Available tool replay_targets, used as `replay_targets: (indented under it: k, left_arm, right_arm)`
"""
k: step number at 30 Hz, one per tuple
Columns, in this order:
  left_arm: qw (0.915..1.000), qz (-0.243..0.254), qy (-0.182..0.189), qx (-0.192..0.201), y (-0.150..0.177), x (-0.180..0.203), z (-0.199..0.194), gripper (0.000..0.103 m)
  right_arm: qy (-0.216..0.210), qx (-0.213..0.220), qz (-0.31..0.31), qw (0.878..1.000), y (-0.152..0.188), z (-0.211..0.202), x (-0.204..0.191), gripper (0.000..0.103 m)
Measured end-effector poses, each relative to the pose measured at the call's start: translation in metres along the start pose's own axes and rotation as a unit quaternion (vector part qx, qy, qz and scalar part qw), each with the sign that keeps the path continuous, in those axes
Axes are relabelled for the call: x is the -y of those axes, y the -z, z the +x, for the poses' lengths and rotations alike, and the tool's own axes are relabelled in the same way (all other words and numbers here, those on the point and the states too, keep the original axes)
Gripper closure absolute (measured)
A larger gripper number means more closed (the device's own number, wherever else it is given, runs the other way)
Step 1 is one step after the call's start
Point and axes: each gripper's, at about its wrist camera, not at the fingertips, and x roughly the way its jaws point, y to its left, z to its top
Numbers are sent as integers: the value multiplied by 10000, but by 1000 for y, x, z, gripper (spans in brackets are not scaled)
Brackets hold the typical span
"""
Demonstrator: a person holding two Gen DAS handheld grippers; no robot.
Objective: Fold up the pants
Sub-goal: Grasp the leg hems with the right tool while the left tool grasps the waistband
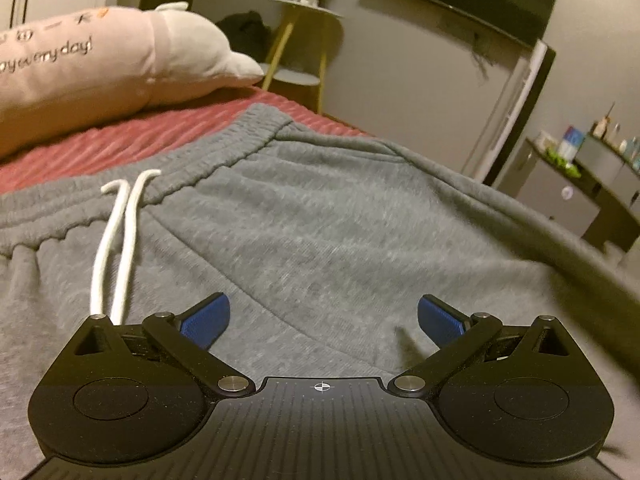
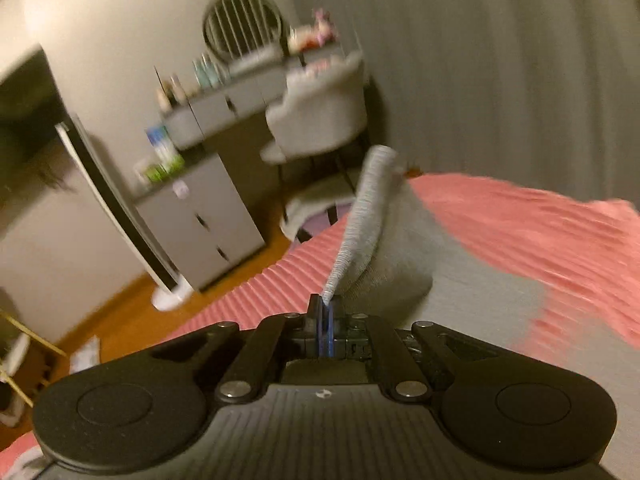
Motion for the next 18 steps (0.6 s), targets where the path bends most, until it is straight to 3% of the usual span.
replay_targets:
  k: [4,8,12,14,15,16,18]
  left_arm:
    - [9985,-271,459,139,-8,-5,-21,0]
    - [9955,-343,839,289,-23,-4,-37,0]
    - [9891,-549,1363,-48,-49,3,-23,5]
    - [9869,-569,1480,-284,-65,10,-5,8]
    - [9867,-540,1476,-424,-73,15,8,12]
    - [9869,-525,1411,-582,-80,19,22,21]
    - [9850,-589,1354,-894,-91,26,48,28]
  right_arm:
    - [166,-197,274,9993,61,-76,62,101]
    - [757,-592,330,9948,113,-96,118,103]
    - [369,-711,1394,9870,119,-98,164,99]
    - [17,-691,1758,9820,113,-91,177,86]
    - [-92,-731,1919,9786,113,-86,182,67]
    - [-201,-798,2048,9753,113,-78,185,60]
    - [-295,-843,2159,9723,113,-61,185,60]
